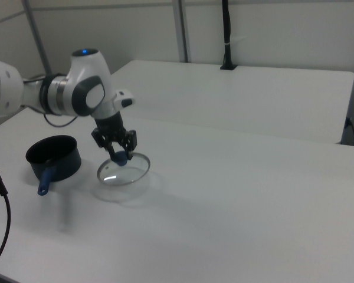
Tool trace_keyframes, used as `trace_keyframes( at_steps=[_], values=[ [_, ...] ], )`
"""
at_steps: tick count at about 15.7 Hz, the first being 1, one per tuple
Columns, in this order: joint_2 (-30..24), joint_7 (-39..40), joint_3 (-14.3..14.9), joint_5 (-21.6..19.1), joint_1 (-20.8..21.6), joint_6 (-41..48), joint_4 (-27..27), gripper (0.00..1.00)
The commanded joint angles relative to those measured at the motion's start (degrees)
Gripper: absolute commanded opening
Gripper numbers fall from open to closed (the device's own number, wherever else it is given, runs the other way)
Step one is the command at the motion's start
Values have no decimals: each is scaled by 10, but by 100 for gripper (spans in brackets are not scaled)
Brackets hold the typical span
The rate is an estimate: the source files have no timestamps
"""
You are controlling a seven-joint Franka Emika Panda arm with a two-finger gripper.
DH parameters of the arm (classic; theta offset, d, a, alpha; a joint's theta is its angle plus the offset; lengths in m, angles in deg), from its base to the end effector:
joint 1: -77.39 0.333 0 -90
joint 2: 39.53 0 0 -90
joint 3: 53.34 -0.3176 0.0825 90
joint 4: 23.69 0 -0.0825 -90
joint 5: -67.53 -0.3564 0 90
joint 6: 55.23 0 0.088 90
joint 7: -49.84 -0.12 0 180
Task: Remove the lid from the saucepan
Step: 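Lift the glass lid off the saucepan and carry it beside the pan, then lower the glass lid onto the table beside the saucepan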
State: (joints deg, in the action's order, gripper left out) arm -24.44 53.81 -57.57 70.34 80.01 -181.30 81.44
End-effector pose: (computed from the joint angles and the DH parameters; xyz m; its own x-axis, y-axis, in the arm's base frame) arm 0.6078 0.0679 0.4001 0.9723 0.2110 0.1007 0.2090 -0.9775 0.0302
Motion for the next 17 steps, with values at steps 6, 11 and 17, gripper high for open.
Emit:
trace_keyframes(
  at_steps=[6,11,17],
  values=[
    [-40,-33,-4,12,5,-76,102,45],
    [-26,-65,-4,19,5,-88,97,50],
    [-25,-67,-4,35,5,-83,95,87]
  ],
)
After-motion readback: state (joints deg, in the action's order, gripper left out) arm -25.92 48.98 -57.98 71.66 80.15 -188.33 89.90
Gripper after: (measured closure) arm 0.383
